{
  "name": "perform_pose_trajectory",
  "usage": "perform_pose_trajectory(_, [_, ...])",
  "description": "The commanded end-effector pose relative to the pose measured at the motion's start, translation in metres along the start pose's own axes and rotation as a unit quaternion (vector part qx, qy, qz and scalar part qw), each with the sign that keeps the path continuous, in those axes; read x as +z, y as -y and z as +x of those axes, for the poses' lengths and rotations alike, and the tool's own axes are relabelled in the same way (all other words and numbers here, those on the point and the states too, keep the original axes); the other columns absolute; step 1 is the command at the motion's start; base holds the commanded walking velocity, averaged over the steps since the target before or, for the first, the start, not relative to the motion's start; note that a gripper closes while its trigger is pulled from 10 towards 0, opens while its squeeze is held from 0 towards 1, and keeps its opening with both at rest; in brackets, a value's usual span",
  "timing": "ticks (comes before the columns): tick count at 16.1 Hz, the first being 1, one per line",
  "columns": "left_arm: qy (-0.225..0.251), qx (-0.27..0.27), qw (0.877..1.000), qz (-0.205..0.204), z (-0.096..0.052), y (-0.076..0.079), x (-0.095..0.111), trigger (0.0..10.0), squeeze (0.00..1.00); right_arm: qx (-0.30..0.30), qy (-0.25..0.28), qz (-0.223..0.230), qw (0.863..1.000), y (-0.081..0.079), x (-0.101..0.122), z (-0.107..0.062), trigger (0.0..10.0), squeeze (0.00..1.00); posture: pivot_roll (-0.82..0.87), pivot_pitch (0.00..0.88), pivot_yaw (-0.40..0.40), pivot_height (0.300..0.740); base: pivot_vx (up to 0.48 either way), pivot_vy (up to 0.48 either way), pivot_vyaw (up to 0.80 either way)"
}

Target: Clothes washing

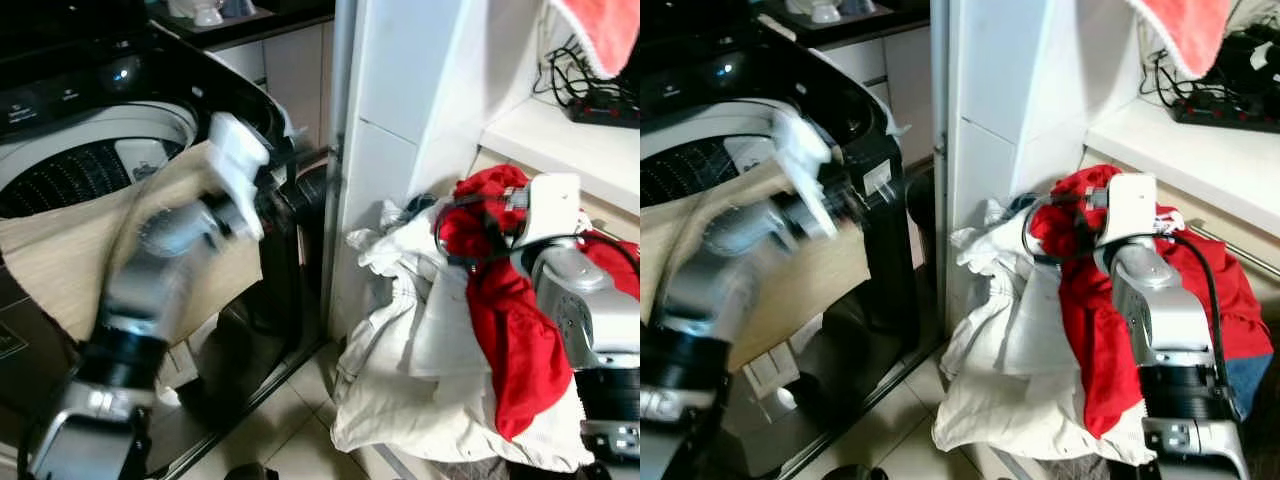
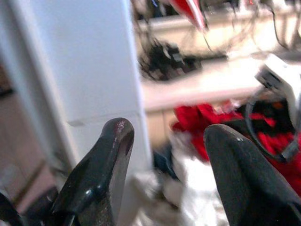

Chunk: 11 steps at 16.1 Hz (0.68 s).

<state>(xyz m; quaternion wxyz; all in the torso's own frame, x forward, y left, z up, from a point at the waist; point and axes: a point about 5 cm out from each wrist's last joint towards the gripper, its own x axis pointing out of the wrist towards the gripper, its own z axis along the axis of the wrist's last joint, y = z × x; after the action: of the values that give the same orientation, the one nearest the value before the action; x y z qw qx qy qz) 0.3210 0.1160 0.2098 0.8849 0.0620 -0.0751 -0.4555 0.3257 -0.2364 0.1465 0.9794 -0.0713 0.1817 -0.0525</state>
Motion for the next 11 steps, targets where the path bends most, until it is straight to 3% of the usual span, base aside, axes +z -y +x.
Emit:
perform_pose_trajectory(1, [-0.018, -0.023, 0.999, 0.019, 0.002, 0.011, 0.000, 10.0, 0.00, -0.004, -0.015, -0.015, 1.000, 0.006, 0.001, 0.006, 10.0, 1.00, -0.11, 0.000, 0.044, 0.740, 0.000, 0.000, 0.00])
perform_pose_trajectory(3, [-0.045, -0.071, 0.996, 0.011, 0.000, 0.028, -0.007, 10.0, 0.00, 0.006, -0.093, -0.021, 0.995, 0.013, -0.016, 0.013, 10.0, 1.00, -0.11, 0.000, 0.036, 0.740, 0.000, 0.000, 0.00])
perform_pose_trajectory(4, [-0.053, -0.084, 0.995, 0.013, -0.001, 0.033, -0.009, 10.0, 0.00, 0.015, -0.124, -0.039, 0.991, 0.016, -0.024, 0.014, 10.0, 0.93, -0.11, 0.000, 0.036, 0.740, 0.000, 0.000, 0.00])
perform_pose_trajectory(5, [-0.052, -0.088, 0.995, 0.013, -0.002, 0.036, -0.009, 10.0, 0.00, 0.016, -0.133, -0.043, 0.990, 0.020, -0.027, 0.014, 10.0, 0.00, -0.11, 0.000, 0.036, 0.740, 0.000, 0.000, 0.00])
perform_pose_trajectory(6, [-0.052, -0.086, 0.995, 0.011, -0.003, 0.036, -0.008, 10.0, 0.00, 0.016, -0.134, -0.038, 0.990, 0.023, -0.027, 0.015, 5.6, 0.00, -0.10, 0.000, 0.023, 0.740, 0.000, 0.000, 0.00])
perform_pose_trajectory(7, [-0.050, -0.077, 0.996, 0.012, -0.004, 0.036, -0.007, 10.0, 0.00, 0.018, -0.132, -0.032, 0.991, 0.026, -0.025, 0.017, 0.0, 0.00, -0.11, 0.000, 0.023, 0.740, 0.000, 0.000, 0.00])
perform_pose_trajectory(11, [-0.057, -0.086, 0.995, 0.010, -0.006, 0.041, -0.006, 10.0, 0.00, 0.055, -0.128, -0.023, 0.990, 0.020, -0.023, 0.016, 0.0, 0.00, -0.11, 0.000, 0.026, 0.740, 0.000, 0.000, 0.00])
